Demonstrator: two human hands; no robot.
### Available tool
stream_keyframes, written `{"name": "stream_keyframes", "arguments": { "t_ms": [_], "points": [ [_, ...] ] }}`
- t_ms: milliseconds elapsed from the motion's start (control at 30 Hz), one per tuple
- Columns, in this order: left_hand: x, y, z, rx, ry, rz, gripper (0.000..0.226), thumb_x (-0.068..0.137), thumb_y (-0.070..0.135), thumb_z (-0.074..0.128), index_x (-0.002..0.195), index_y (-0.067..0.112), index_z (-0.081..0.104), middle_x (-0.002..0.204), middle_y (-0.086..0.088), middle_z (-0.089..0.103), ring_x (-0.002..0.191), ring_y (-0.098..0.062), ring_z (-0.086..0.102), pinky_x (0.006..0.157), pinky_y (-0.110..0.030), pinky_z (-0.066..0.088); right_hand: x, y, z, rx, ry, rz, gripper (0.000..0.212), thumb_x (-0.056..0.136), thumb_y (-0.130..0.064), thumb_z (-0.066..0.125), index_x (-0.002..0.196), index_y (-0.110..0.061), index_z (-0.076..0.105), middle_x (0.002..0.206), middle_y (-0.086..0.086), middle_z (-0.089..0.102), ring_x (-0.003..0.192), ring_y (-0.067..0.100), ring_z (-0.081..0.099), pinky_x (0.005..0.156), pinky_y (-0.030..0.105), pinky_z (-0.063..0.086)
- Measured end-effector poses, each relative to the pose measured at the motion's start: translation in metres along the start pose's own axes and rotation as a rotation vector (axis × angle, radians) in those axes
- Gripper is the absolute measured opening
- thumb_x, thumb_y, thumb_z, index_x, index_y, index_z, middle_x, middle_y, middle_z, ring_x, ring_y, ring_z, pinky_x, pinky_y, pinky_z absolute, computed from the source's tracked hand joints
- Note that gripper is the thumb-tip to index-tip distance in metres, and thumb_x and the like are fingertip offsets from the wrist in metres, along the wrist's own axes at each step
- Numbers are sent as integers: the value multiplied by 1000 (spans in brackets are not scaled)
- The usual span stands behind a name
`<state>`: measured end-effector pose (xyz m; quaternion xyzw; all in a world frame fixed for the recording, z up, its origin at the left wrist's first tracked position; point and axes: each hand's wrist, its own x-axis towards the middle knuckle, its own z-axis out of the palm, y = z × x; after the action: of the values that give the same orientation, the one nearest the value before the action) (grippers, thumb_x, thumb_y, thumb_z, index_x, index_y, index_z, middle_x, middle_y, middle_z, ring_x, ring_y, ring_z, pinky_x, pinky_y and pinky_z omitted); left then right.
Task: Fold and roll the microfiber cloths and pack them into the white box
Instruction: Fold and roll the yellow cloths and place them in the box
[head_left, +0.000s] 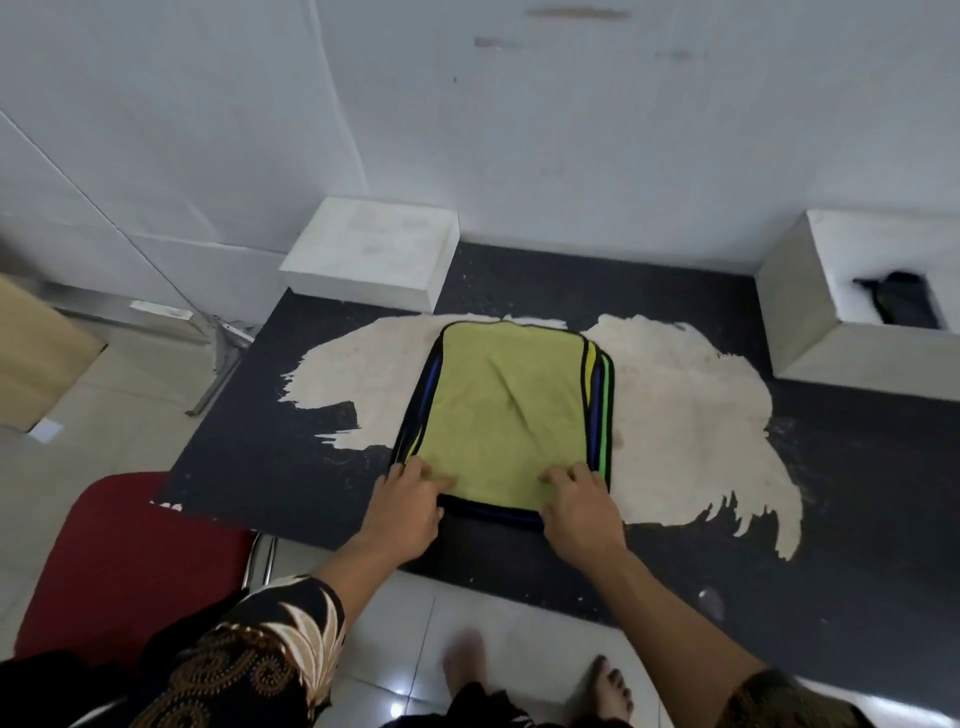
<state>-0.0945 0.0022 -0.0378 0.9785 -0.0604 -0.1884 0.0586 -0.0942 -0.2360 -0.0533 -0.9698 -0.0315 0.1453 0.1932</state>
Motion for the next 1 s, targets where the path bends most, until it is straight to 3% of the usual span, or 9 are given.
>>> {"name": "stream_keyframes", "arguments": {
  "t_ms": [233, 400, 500, 700, 900, 1000],
  "points": [
    [9, -22, 7, -92, 36, 93, 42, 93, 24, 63, 133, 27, 53, 130, 2, 42, 117, -22, 48, 99, -36, 47, 2, -4, 7, -26, -32, 51, 56, 82, -46, 72, 126, -24, 46, 125, 4, 43, 110, 26, 44, 97, 36, 43],
    [22, -23, 2, -249, -10, 22, 28, 94, 32, 61, 120, 24, 57, 124, 2, 39, 115, -19, 49, 91, -34, 50, 0, -9, 11, -66, 47, 58, 31, 87, -41, 68, 111, -22, 59, 120, 6, 46, 100, 27, 45, 94, 38, 44],
    [28, -26, 3, -270, -46, 9, 26, 94, 37, 59, 117, 26, 57, 121, 2, 39, 114, -20, 49, 92, -36, 49, 2, -9, 12, -63, 17, 81, 33, 85, -46, 69, 108, -25, 59, 119, 2, 43, 102, 26, 43, 95, 35, 42],
    [32, -27, 6, -273, -84, 11, 34, 92, 57, 53, 113, 30, 55, 117, 5, 36, 108, -16, 46, 88, -33, 47, 8, -11, 16, -51, 11, 133, 28, 88, -46, 66, 106, -26, 60, 119, 2, 42, 104, 25, 41, 91, 36, 45],
    [37, -23, 3, -168, -94, 24, 33, 91, 58, 54, 108, 30, 54, 113, 2, 38, 102, -19, 51, 88, -36, 50, 13, -13, 13, 7, -35, 194, 25, 94, -40, 58, 111, -22, 61, 120, 5, 41, 109, 28, 41, 94, 41, 45],
    [36, -21, 4, -31, -13, 73, 30, 90, 52, 59, 111, 30, 56, 116, 1, 44, 105, -21, 50, 94, -36, 43, 11, -14, 10, 17, -33, 190, 26, 96, -36, 56, 113, -17, 59, 121, 7, 43, 109, 28, 42, 94, 41, 45]
  ]
}}
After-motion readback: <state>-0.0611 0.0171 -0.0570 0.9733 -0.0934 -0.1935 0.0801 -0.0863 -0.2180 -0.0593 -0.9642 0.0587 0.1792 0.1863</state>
